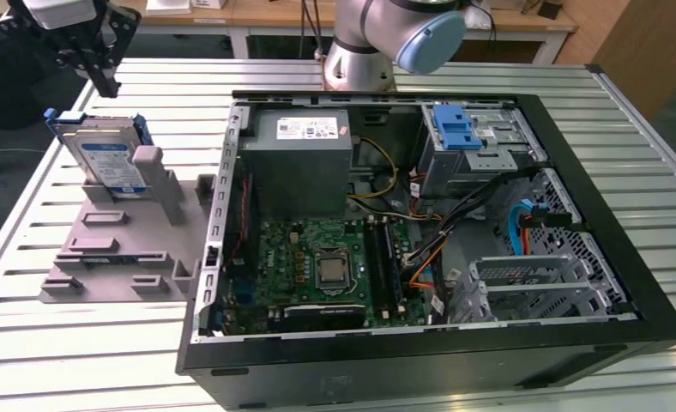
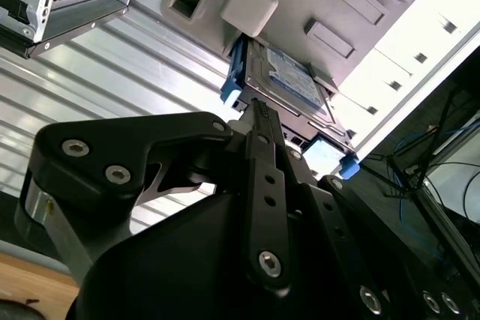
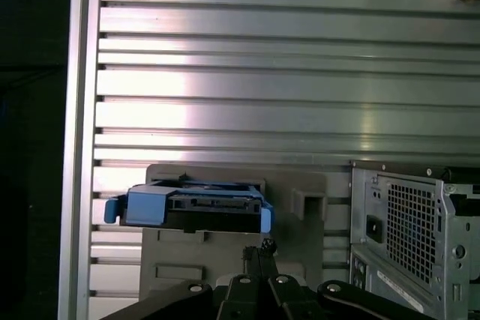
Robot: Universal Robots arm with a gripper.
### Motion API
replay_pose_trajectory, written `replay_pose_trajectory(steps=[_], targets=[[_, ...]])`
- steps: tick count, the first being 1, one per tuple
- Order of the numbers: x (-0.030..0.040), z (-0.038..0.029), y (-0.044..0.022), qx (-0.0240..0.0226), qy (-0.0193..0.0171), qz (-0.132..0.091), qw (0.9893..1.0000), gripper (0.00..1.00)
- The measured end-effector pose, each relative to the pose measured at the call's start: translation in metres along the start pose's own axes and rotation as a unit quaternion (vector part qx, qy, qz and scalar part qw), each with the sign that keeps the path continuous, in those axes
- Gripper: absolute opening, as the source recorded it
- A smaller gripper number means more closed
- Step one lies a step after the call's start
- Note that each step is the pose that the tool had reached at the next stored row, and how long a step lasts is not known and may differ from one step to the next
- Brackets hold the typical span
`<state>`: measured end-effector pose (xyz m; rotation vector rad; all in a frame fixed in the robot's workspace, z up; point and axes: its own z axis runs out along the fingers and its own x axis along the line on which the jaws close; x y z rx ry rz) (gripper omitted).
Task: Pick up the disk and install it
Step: 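Reach for the disk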
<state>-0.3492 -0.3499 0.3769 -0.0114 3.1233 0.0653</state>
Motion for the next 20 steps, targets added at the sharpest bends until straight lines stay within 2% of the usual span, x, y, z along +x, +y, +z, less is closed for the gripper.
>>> replay_pose_trajectory(steps=[4, 9, 20], targets=[[0.0007, 0.0004, 0.0, 0.0076, 0.0005, 0.0, 1.0, 0.11], [0.0044, 0.0007, 0.0, 0.0079, 0.0006, 0.0, 1.0, 0.11], [0.0191, 0.001, 0.0001, 0.0079, 0.0006, 0.0, 1.0, 0.11]])
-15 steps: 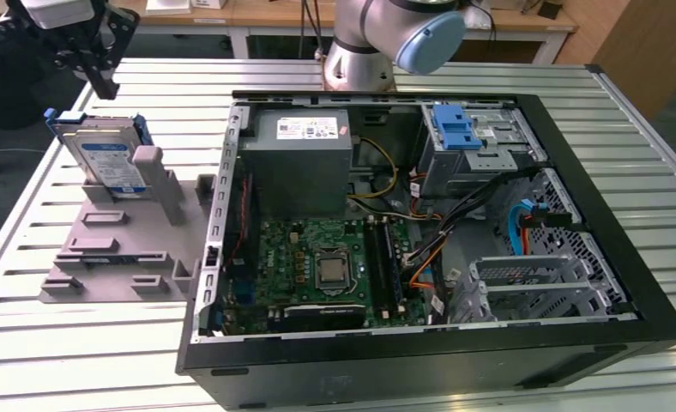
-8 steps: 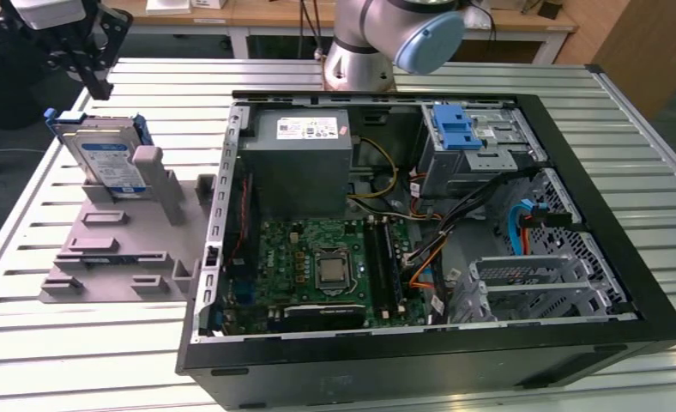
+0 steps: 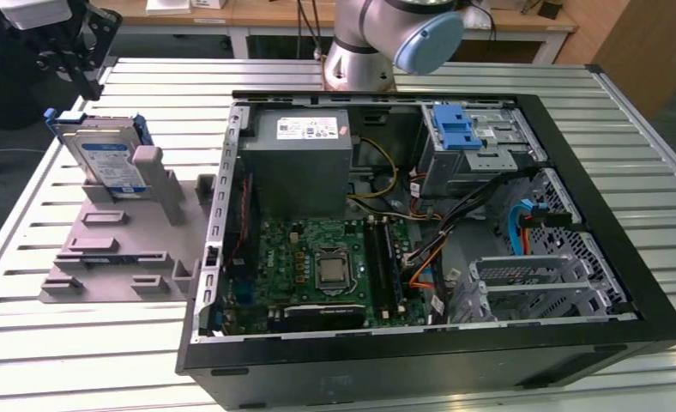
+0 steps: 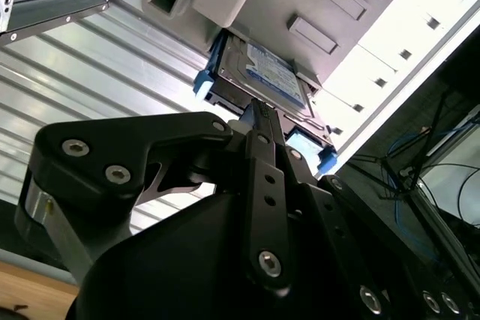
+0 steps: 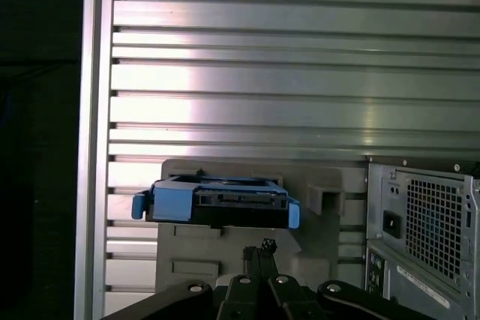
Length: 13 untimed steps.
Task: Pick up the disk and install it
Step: 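Reach for the disk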
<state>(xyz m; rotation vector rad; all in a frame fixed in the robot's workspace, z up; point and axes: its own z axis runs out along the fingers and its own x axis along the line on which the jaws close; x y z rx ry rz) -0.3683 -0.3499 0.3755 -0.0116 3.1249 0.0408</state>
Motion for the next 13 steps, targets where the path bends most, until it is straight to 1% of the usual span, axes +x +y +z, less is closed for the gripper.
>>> replay_pose_trajectory(steps=[13], targets=[[0.0145, 0.0001, 0.0001, 0.0, 0.0, 0.0, 1.0, 0.11]])
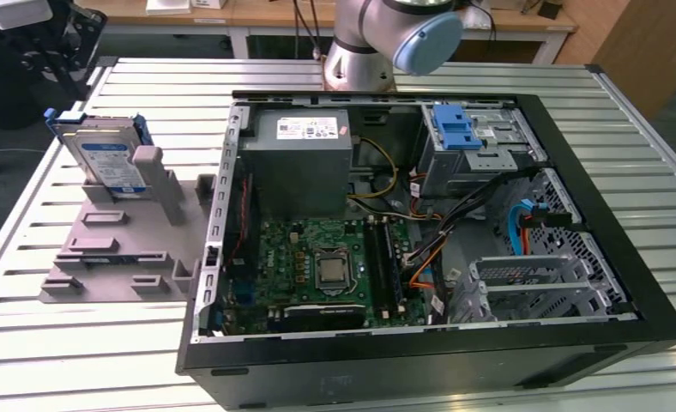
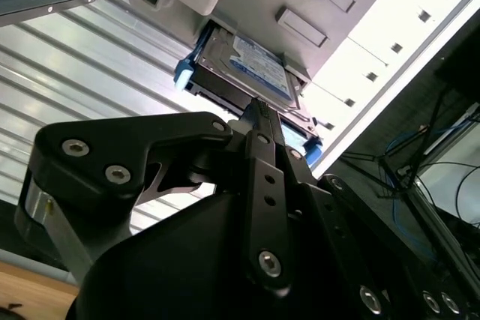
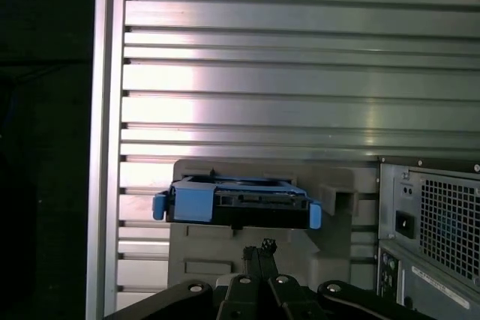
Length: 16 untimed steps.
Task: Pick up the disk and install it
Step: 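Reach for the disk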
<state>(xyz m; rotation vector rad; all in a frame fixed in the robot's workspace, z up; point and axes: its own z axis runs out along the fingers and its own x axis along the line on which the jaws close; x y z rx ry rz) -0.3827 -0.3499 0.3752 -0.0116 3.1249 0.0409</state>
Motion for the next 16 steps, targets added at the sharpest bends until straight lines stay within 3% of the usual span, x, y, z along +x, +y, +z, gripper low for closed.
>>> replay_pose_trajectory(steps=[16], targets=[[0.0193, 0.001, 0.0049, 0.0, 0.0, 0.0, 1.0, 0.11]])
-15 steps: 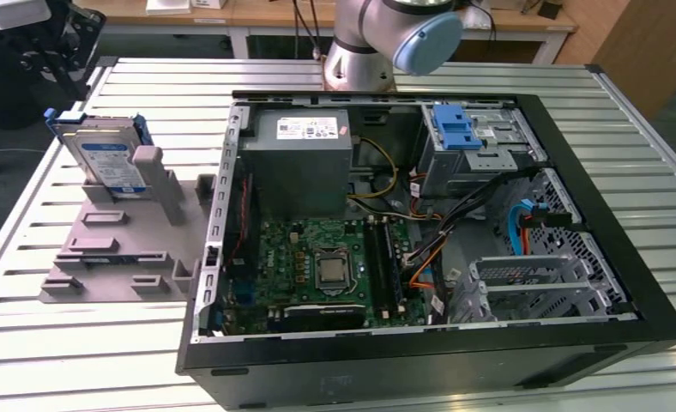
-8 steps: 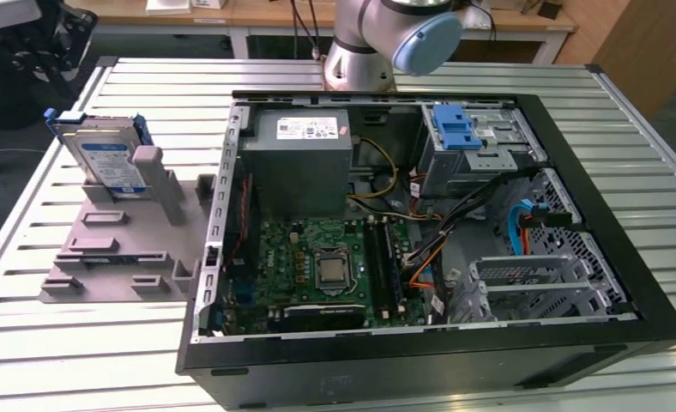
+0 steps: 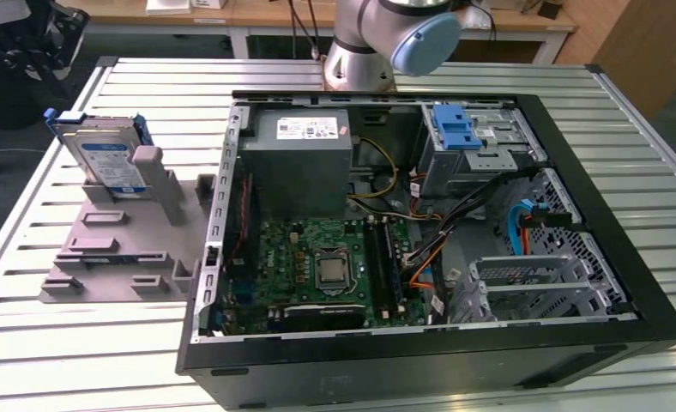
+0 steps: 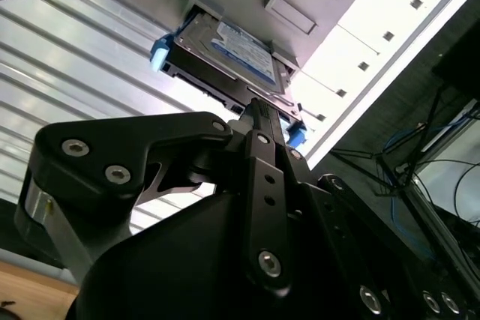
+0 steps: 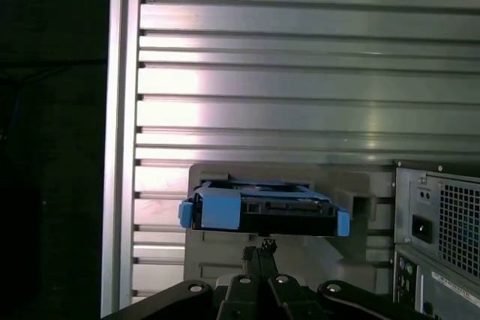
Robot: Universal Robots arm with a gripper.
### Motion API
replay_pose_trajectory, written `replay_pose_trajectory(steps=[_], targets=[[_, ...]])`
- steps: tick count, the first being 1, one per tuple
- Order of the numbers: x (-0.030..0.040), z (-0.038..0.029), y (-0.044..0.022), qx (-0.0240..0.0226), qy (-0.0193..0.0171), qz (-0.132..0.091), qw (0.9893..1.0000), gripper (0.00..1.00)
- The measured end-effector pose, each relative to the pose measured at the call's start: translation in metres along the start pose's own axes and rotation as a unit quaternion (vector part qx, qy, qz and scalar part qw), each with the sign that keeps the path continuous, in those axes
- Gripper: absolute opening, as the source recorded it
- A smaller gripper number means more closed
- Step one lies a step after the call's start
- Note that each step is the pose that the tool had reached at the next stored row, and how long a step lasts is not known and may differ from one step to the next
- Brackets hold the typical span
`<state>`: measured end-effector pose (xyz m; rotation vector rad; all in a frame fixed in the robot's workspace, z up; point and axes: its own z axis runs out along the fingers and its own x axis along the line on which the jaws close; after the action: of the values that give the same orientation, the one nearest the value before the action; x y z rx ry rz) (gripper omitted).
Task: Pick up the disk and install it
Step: 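Reach for the disk, then pick up the disk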
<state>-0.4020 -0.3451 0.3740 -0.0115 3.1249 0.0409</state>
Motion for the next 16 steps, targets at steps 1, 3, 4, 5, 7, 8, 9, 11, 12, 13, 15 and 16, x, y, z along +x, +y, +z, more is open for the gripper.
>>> replay_pose_trajectory(steps=[1, 3, 4, 5, 7, 8, 9, 11, 12, 13, 15, 16], targets=[[0.0018, 0.0001, 0.0002, 0.0, 0.0, 0.0, 1.0, 0.11], [0.0056, 0.0003, 0.0006, 0.0, 0.0, 0.0, 1.0, 0.11], [0.0072, 0.0003, 0.0007, 0.0, 0.0, 0.0, 1.0, 0.11], [0.0087, 0.0003, 0.0008, 0.0, 0.0, 0.0, 1.0, 0.11], [0.0105, 0.0004, 0.0008, 0.0, 0.0, 0.0, 1.0, 0.11], [0.011, 0.0005, 0.0008, 0.0, 0.0, 0.0, 1.0, 0.11], [0.0112, 0.0005, 0.0008, 0.0, 0.0, 0.0, 1.0, 0.11], [0.0113, 0.0005, 0.0009, 0.0, 0.0, 0.0, 1.0, 0.11], [0.0114, 0.0004, 0.0009, 0.0, 0.0, 0.0, 1.0, 0.11], [0.0115, 0.0004, 0.0008, 0.0, 0.0, 0.0, 1.0, 0.11], [0.0115, 0.0004, 0.0009, 0.0, 0.0, 0.0, 1.0, 0.11], [0.0116, 0.0004, 0.0009, 0.0, 0.0, 0.0, 1.0, 0.11]])
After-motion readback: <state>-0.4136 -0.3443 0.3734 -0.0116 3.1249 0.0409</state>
